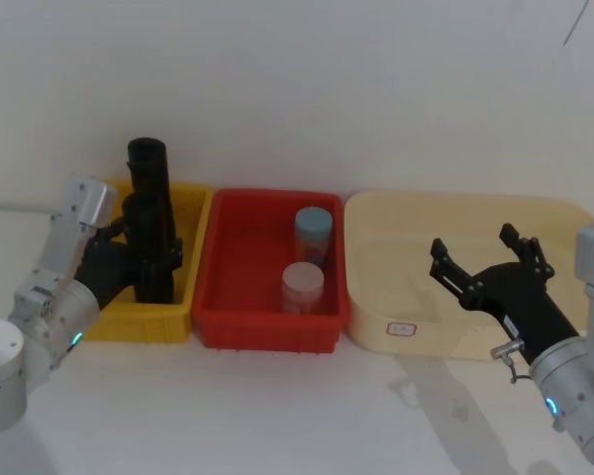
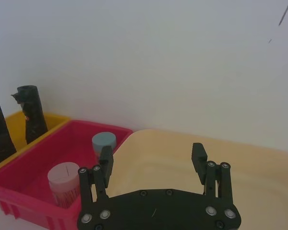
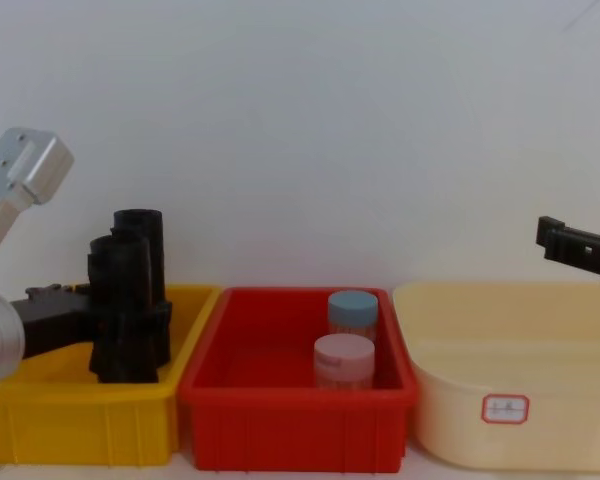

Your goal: Pick up the garbage bag with the one hand and transfer it to the other hand.

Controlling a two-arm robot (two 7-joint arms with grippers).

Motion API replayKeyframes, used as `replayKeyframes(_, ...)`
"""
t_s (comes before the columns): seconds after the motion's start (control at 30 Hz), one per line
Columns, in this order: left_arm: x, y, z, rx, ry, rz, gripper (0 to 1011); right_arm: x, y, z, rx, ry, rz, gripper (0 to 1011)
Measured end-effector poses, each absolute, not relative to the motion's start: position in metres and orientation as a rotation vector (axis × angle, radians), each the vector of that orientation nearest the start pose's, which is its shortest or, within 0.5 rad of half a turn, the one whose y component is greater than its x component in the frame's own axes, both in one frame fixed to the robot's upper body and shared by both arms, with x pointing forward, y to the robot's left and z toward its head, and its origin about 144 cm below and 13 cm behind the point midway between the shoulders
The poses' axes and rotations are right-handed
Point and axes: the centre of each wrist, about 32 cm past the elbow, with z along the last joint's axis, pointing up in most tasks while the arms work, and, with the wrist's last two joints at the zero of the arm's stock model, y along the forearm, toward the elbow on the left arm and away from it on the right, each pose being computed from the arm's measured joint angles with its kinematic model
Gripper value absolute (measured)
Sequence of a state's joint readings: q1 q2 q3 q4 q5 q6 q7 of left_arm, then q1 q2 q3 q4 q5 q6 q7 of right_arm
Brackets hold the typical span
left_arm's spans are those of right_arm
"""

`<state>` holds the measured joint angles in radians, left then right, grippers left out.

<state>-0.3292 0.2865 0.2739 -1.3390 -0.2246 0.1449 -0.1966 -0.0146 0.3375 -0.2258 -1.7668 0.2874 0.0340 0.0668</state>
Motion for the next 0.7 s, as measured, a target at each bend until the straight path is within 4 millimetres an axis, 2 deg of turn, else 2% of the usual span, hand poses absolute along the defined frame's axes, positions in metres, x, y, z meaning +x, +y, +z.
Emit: replayKeyframes(0.7, 0.5539, 0.2466, 1.1745, 0.165, -0.023, 1.202, 1001, 0.4433, -0.2371, 1.1887, 0.026, -0.075, -1.230, 999)
